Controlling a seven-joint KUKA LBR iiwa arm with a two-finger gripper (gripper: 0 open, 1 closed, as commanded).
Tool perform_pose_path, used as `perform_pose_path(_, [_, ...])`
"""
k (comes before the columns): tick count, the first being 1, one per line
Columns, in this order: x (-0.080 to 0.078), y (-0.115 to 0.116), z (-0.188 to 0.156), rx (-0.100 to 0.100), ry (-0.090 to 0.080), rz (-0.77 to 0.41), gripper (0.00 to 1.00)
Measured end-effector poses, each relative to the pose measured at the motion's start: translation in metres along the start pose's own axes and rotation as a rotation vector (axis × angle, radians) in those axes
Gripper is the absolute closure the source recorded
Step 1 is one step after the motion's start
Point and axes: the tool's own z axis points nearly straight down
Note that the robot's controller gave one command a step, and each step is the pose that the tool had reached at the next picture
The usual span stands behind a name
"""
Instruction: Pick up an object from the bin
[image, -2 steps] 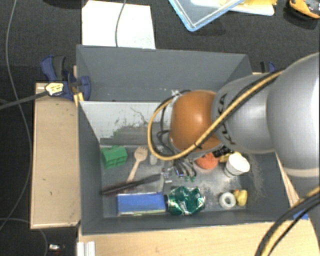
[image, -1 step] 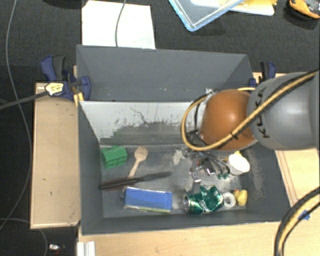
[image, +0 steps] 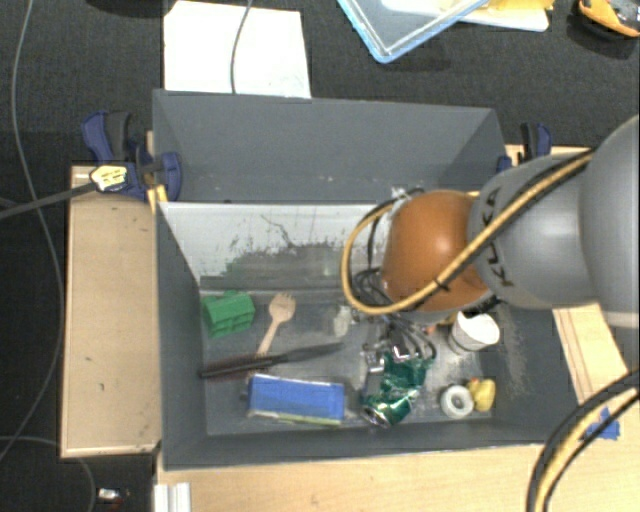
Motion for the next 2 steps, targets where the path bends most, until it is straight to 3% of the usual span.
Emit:
perform_pose_path(1, [-0.001, 0.022, 0.005, -0.004, -0.001, 0.003, 0.0])
perform_pose_path(2, [0.034, -0.027, -0.015, -0.004, 0.0, -0.114, 0.0])
